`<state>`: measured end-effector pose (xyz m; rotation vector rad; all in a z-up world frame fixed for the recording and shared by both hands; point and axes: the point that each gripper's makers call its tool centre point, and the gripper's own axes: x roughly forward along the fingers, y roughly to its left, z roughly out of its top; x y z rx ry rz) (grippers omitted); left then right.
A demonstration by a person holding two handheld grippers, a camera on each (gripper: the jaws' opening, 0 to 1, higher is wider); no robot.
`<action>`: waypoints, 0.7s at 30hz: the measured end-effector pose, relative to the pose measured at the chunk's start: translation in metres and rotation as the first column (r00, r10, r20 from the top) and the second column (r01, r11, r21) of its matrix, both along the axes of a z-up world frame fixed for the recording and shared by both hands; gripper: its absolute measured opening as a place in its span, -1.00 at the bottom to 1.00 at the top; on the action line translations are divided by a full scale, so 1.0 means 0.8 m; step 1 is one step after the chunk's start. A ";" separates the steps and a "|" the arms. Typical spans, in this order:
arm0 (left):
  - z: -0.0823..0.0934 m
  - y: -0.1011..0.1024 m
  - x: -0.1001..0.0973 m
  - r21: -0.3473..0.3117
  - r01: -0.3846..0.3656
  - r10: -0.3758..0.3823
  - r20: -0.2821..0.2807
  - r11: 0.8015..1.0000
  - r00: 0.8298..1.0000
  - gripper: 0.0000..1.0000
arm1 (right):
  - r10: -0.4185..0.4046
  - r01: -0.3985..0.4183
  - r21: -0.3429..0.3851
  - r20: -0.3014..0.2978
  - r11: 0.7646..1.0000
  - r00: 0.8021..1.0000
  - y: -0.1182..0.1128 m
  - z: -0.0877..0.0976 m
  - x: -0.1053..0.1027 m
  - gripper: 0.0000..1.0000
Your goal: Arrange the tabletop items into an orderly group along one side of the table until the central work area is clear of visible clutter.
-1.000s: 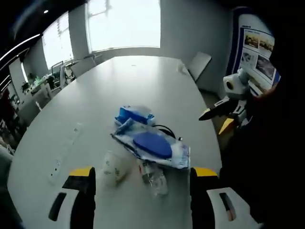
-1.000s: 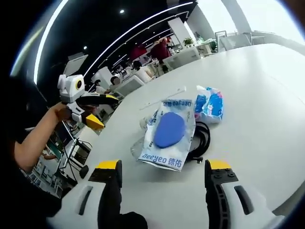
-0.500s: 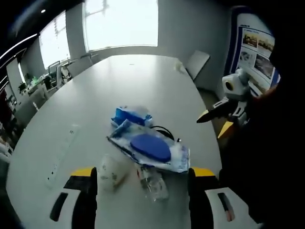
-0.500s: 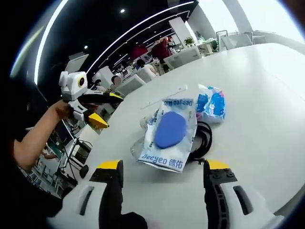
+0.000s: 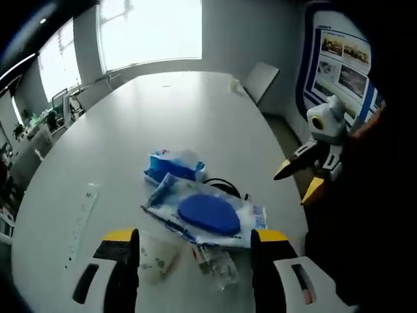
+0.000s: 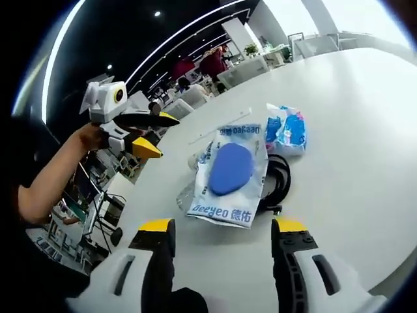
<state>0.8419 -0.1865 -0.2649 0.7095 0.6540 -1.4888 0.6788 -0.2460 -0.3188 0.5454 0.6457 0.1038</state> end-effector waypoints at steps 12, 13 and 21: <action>-0.017 -0.022 0.014 0.044 0.054 -0.053 -0.010 0.998 0.999 0.29 | -0.073 0.078 0.103 -0.052 0.992 0.996 0.012 -0.012 0.004 -0.06; -0.018 -0.025 0.017 0.047 0.057 -0.056 -0.007 0.997 0.998 0.27 | -0.077 0.083 0.110 -0.054 0.991 0.996 0.013 -0.014 0.005 -0.07; -0.026 -0.042 0.033 0.081 0.086 -0.087 0.006 0.993 0.996 0.20 | -0.078 0.091 0.139 -0.090 0.986 0.993 0.023 -0.024 0.008 -0.18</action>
